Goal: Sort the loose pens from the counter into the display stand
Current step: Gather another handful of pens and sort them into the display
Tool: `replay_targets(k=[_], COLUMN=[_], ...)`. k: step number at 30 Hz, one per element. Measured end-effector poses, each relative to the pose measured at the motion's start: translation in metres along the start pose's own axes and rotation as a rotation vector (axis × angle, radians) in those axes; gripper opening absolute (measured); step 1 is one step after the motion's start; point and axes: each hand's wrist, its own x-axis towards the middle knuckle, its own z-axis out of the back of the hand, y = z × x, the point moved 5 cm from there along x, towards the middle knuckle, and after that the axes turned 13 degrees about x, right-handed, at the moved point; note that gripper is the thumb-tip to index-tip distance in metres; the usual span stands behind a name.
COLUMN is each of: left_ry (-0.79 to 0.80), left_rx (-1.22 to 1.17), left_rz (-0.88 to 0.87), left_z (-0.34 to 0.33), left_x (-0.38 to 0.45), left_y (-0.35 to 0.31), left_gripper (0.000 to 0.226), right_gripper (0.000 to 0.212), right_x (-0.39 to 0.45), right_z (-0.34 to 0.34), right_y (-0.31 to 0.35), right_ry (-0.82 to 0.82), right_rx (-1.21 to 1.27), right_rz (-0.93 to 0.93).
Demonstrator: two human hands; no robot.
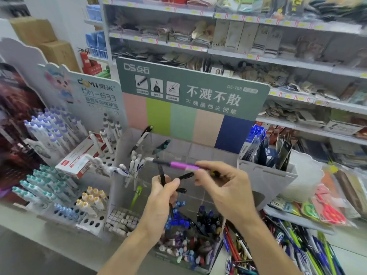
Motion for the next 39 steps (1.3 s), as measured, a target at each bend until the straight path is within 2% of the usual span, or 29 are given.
replay_targets(k=[2, 6, 9, 12, 18, 24, 28, 31, 33, 36, 39], left_ry=[0.016, 0.013, 0.010, -0.004, -0.012, 0.006, 0.012, 0.023, 0.043, 0.072, 0.109], left_rx=[-0.019, 0.001, 0.046, 0.073, 0.073, 0.060, 0.075, 0.055, -0.029, -0.140, -0.187], left_rz=[-0.005, -0.005, -0.018, -0.042, -0.027, 0.002, -0.001, -0.004, 0.040, 0.059, 0.021], left_z=[0.005, 0.009, 0.012, 0.017, 0.025, 0.026, 0.023, 0.022, 0.021, 0.017, 0.014], left_x=[0.002, 0.004, 0.001, -0.002, -0.007, -0.008, -0.008, -0.010, -0.009, -0.011, -0.016], left_y=[0.001, 0.008, 0.010, 0.013, 0.019, 0.021, 0.019, 0.016, 0.018, 0.019, 0.015], left_gripper=[0.028, 0.019, 0.016, 0.012, 0.010, 0.009, 0.010, 0.002, 0.012, 0.029, 0.026], right_gripper=[0.022, 0.022, 0.019, 0.019, 0.025, 0.022, 0.018, 0.019, 0.028, 0.035, 0.031], right_x=[0.016, 0.048, 0.066, 0.082, 0.096, 0.100, 0.111, 0.108, 0.098, 0.078, 0.055], right_z=[0.021, 0.042, 0.033, 0.010, -0.023, -0.021, -0.023, -0.019, -0.012, 0.002, 0.016], right_y=[0.022, 0.062, 0.080, 0.083, 0.077, 0.070, 0.042, 0.019, 0.008, 0.001, 0.002], right_ry=[-0.022, 0.057, 0.165, 0.255, 0.388, 0.435, 0.472, 0.447, 0.389, 0.167, -0.075], right_rx=[-0.076, -0.529, -0.779, -0.892, -1.079, -1.239, -1.174, -1.025, -0.952, -0.829, -0.732], right_rz=[0.076, 0.304, 0.457, 0.485, 0.334, 0.125, 0.027, 0.021, 0.055, 0.222, 0.342])
